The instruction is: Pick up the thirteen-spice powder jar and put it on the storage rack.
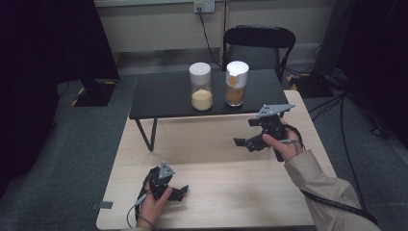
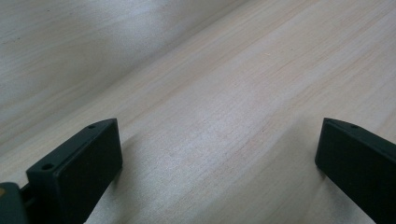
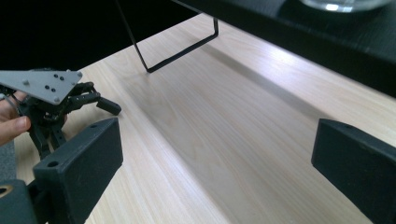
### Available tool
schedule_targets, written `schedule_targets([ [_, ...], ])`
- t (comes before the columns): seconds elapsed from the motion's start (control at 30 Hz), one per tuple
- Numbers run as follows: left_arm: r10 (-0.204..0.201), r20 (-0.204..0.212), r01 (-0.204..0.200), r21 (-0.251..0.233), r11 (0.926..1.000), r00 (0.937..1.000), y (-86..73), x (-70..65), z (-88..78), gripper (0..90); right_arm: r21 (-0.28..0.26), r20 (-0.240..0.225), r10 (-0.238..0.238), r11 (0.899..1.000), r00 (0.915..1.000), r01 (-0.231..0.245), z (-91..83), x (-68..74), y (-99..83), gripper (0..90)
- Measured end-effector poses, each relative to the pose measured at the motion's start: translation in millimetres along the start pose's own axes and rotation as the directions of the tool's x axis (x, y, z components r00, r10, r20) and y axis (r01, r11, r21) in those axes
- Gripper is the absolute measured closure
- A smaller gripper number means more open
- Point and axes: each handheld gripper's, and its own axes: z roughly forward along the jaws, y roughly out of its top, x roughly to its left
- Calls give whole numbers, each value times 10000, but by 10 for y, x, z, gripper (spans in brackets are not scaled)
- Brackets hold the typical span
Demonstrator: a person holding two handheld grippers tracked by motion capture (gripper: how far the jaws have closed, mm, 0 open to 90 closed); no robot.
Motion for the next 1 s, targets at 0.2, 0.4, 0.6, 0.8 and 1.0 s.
schedule_targets([
  [0.2,-1,0,1,-3,10000,10000,0,0,0,0,122,3,105,9999,9999,-105,32,-16,-126,9],
  [0.4,-1,-2,1,0,10000,10000,0,-1,0,0,124,-42,181,9998,9998,-181,49,-34,-250,10],
  [0.6,-1,0,1,-6,10000,10000,-1,0,0,0,60,-36,248,9997,9997,-248,49,-46,-337,10],
  [0.8,0,0,0,-4,10000,10000,0,0,0,0,72,-54,268,9996,9996,-267,53,-66,-430,10],
  [1.0,-2,-1,2,-4,10000,10000,0,-1,0,0,109,-78,196,9998,9998,-195,55,-76,-519,10],
])
